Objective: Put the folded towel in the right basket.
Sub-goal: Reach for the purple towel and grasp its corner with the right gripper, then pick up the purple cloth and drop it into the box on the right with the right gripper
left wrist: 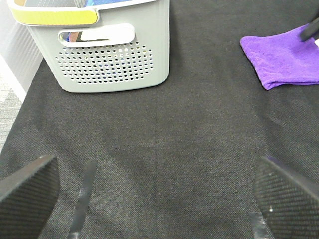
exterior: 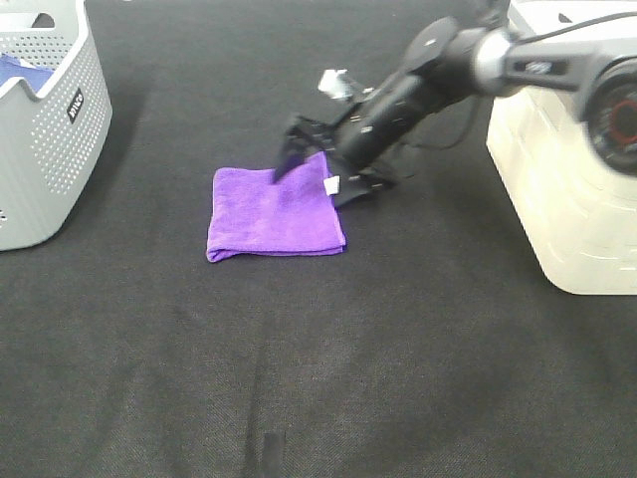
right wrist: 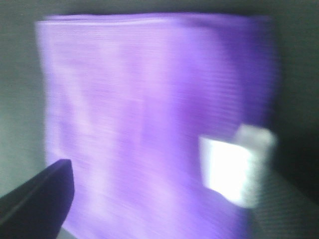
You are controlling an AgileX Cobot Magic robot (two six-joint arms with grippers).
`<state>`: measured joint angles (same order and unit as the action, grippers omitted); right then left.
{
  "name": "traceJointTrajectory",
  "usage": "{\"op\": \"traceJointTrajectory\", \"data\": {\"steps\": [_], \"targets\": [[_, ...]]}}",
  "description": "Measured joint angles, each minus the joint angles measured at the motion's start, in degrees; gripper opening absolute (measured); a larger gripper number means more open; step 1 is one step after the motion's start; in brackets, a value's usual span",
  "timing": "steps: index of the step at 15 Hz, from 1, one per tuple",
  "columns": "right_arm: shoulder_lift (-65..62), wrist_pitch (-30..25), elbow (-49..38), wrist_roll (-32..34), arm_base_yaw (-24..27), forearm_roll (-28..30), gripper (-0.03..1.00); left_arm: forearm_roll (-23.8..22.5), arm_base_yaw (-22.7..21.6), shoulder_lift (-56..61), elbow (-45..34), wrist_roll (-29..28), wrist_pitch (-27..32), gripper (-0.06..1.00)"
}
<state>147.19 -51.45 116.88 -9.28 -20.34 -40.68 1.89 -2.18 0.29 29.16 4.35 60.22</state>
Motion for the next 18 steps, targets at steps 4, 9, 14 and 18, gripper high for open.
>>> {"op": "traceJointTrajectory", "data": {"steps": [4,9,14,18], "targets": [[2.7,7.1,0.5,-0.6,-7.2,-3.8,0.35,-0.1,0.0,0.0,0.0,0.0,0.0,0.99],[1.9,7.6,0.3,-0.6,-7.6,-2.5,0.1,-0.2,0.0,0.0,0.0,0.0,0.0,0.99],[-8.1,-2.9,-1.2,-0.5,-6.0,3.7,0.1,-0.2,0.0,0.0,0.0,0.0,0.0,0.99],[-27.3,-12.9,-1.2,-0.3,9.1,9.0,0.1,-0.3,0.0,0.0,0.0,0.0,0.0,0.99]]}}
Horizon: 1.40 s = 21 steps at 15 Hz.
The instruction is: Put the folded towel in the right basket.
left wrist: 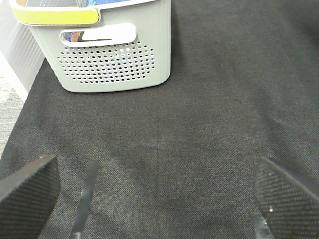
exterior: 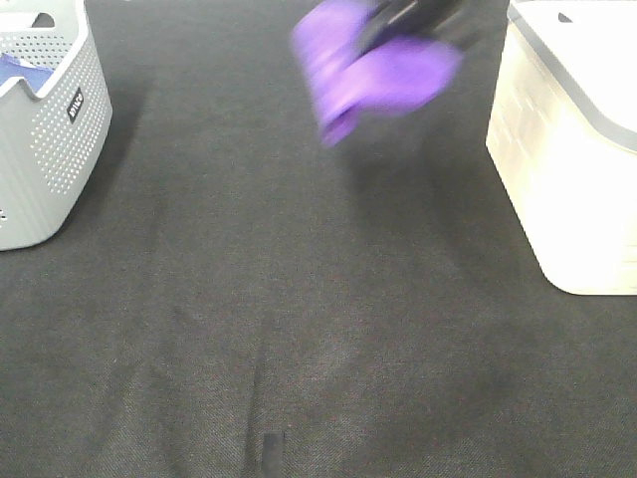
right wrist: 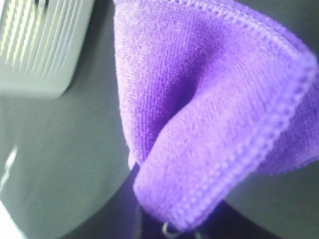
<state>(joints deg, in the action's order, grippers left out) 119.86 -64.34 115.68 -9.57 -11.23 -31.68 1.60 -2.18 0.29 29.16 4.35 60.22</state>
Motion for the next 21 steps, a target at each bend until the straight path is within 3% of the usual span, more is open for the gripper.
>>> {"op": "traceJointTrajectory", "data": {"steps": [4,6,8,9,10,11,13,15,17,21], "targets": [[-10.7,-4.6,0.0,1.7,20.8,9.9,0.1,-0.1,0.0,0.0,0.0,0.0,0.0,0.99],[-9.9,-4.9,0.0,3.0,24.9,15.9,0.1,-0.1,0.0,0.0,0.0,0.0,0.0,0.99],[-8.1,-5.3,0.0,4.2,25.4,20.3,0.12,-0.1,0.0,0.0,0.0,0.0,0.0,0.99],[-6.1,-5.4,0.0,4.4,25.3,21.5,0.21,-0.1,0.0,0.0,0.0,0.0,0.0,0.99],[-5.0,-5.4,0.0,4.4,25.3,21.9,0.46,-0.1,0.0,0.0,0.0,0.0,0.0,0.99],[-4.1,-5.4,0.0,4.4,25.3,22.2,0.55,-0.1,0.0,0.0,0.0,0.0,0.0,0.99],[-3.7,-5.6,0.0,4.1,25.3,21.8,0.92,-0.1,0.0,0.0,0.0,0.0,0.0,0.99],[-3.9,-5.6,0.0,1.2,25.3,20.8,0.97,-0.1,0.0,0.0,0.0,0.0,0.0,0.99],[-4.6,-5.6,0.0,3.1,23.9,22.1,0.98,-0.1,0.0,0.0,0.0,0.0,0.0,0.99],[-7.1,-5.0,0.0,9.6,12.3,28.9,0.98,-0.1,0.0,0.0,0.0,0.0,0.0,0.99]]}}
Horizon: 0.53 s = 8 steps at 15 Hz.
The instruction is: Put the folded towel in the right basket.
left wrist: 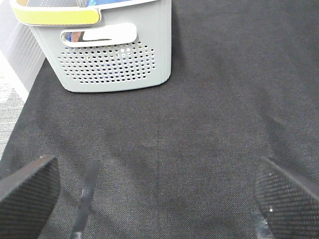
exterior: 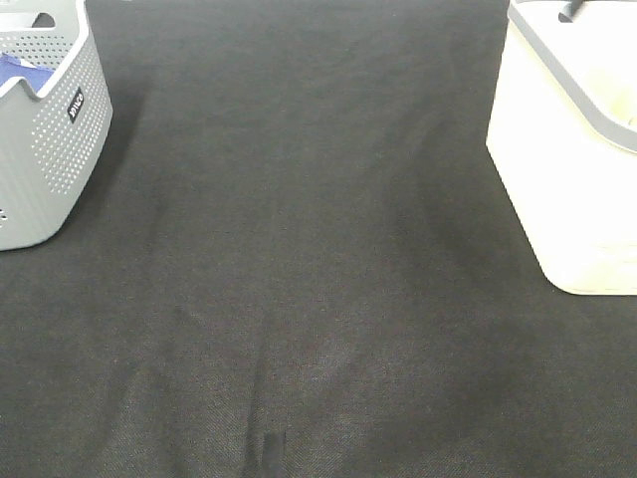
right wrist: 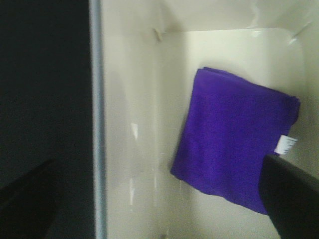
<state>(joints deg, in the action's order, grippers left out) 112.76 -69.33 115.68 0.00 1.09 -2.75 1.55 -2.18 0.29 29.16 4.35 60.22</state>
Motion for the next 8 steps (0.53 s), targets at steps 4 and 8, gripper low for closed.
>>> {"op": "traceJointTrajectory", "data": {"steps": [4,8], "targets": [[-9.6,0.1,-9.1,1.1,-0.3,-0.1,0.97,0.0,0.0,0.0,0.0,0.0,0.0,0.99],[-38.2,6.7,-40.2,0.0,-0.3,-0.3,0.96,0.0,0.0,0.0,0.0,0.0,0.0,0.99]]}}
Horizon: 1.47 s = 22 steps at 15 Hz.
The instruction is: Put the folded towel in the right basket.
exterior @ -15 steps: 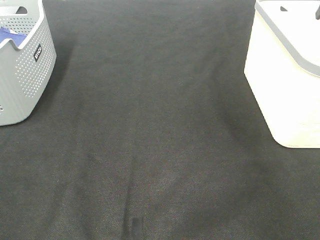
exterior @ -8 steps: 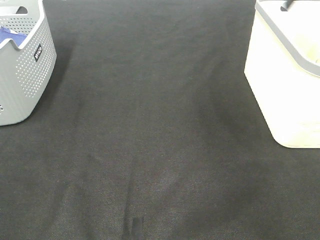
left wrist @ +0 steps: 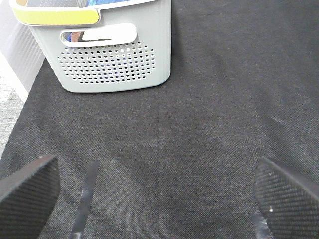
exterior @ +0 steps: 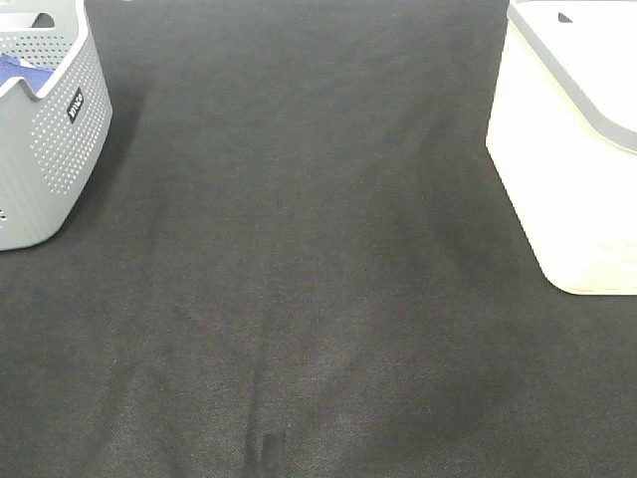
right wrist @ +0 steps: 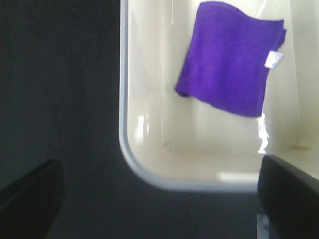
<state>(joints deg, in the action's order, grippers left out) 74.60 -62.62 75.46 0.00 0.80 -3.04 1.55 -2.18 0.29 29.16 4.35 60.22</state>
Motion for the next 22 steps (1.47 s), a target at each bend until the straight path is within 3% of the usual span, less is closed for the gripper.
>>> {"op": "traceJointTrajectory", "data": {"steps": [3,7,11,16,22], "targets": [[-23.1,7.6,-23.2,-1.9,0.0,-0.1,0.96,0.0,0.0,0.0,0.0,0.0,0.0,0.99],[-53.1,4.4,-39.7,-5.7,0.0,-0.1,0.96,0.0,0.0,0.0,0.0,0.0,0.0,0.99],[-70.7,-3.2,-44.2,-5.3,0.0,-0.1,0.96,0.0,0.0,0.0,0.0,0.0,0.0,0.99],[-74.9,1.1,-46.5,-5.3,0.0,0.1,0.96,-0.1,0.0,0.0,0.0,0.0,0.0,0.99],[-74.9,1.3,-46.5,-5.3,0.0,0.1,0.96,-0.1,0.0,0.0,0.0,0.0,0.0,0.99]]}}
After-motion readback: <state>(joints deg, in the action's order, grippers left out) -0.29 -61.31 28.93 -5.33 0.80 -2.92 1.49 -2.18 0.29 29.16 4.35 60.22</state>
